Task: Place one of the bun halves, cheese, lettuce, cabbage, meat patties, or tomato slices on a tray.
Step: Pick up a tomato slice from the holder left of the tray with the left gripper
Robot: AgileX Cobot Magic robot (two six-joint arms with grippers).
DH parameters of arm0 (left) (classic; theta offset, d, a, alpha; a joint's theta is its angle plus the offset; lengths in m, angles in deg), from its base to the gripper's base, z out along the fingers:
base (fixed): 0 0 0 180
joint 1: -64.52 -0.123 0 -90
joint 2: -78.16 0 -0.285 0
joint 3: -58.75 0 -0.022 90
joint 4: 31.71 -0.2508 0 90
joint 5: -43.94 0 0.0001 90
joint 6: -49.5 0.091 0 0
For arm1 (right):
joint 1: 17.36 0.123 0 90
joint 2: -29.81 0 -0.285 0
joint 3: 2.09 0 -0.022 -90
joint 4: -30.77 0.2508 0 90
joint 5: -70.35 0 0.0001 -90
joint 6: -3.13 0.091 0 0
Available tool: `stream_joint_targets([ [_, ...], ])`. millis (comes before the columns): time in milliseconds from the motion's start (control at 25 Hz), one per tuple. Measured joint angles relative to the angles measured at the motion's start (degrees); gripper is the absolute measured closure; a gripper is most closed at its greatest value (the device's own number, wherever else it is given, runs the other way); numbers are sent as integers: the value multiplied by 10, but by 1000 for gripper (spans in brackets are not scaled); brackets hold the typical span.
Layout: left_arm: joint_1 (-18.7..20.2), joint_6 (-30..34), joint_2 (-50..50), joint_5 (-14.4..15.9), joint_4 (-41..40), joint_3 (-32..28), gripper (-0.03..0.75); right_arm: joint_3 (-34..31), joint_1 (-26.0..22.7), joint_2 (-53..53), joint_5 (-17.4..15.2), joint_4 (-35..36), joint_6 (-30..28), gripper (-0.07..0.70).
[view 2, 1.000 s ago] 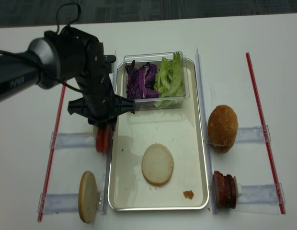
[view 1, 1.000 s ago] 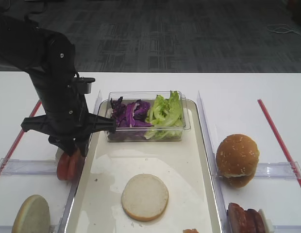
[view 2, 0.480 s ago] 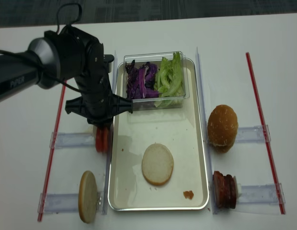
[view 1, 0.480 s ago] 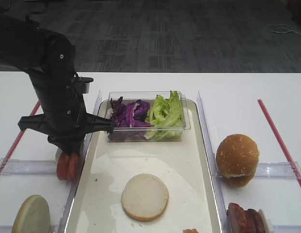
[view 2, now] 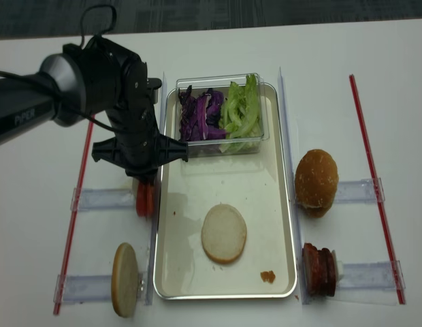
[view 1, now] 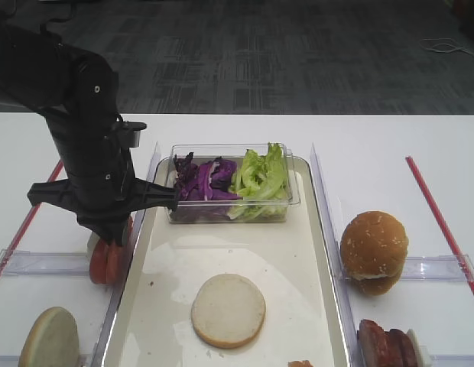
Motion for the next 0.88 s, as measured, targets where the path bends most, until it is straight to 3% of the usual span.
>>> stream_joint_targets([
  [880,0,-3,1,2,0,0,695,0,0,0,0,0,-1,179],
])
